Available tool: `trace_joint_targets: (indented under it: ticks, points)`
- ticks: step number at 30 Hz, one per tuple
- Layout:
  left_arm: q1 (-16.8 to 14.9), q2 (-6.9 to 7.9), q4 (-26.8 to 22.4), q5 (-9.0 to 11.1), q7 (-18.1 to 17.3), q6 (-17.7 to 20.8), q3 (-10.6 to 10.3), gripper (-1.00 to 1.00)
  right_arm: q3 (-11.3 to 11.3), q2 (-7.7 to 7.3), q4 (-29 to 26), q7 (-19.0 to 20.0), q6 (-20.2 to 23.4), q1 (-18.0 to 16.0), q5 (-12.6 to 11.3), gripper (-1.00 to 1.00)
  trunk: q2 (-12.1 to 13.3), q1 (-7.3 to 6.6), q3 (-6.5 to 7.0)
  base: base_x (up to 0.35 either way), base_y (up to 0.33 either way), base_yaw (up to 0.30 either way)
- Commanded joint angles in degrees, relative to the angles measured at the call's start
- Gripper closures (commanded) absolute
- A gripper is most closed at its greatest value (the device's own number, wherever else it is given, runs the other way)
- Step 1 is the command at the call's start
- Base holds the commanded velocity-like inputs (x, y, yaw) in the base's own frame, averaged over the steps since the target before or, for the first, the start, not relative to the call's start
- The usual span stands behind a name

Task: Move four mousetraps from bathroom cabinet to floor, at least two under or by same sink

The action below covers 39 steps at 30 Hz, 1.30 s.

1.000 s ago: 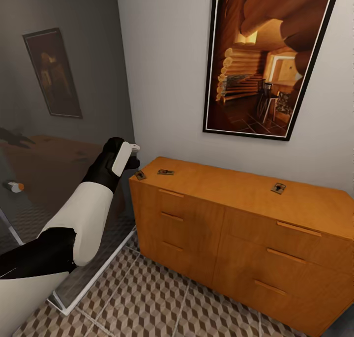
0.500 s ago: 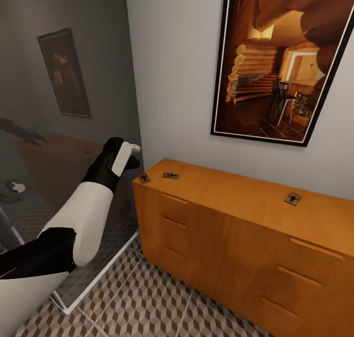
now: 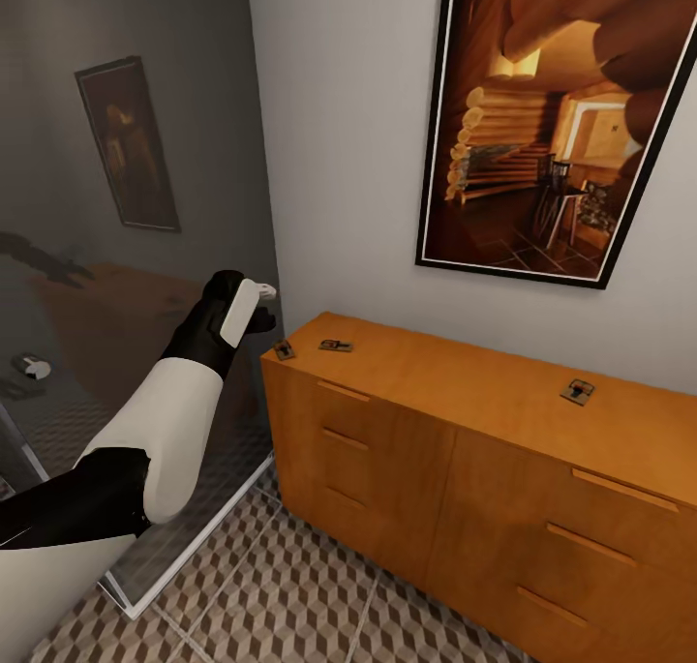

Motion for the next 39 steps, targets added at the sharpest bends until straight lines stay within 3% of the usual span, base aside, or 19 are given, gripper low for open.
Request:
trace_joint_targets:
  ticks: [1, 15, 39]
  points:
    - [0.0, -0.05, 0.0, 0.6, 0.5, 0.1, 0.2, -1.00, 0.2, 0.01, 0.1, -0.1, -0.2, 0.0, 0.0, 1.00, 0.0, 0.00, -0.06, 0.000, 0.000, 0.000]
    - [0.0, -0.13, -0.1, 0.6, 0.5, 0.1, 0.1, -1.00, 0.2, 0.01, 0.1, -0.1, -0.2, 0.0, 0.0, 1.00, 0.0, 0.00, -0.06, 0.104, -0.099, 0.000]
    - [0.0, -0.13, 0.4, 0.8, 0.3, 0.2, 0.1, -1.00, 0.2, 0.10, 0.1, 0.0, -0.1, 0.0, 0.0, 1.00, 0.0, 0.00, -0.08, 0.027, -0.004, 0.000]
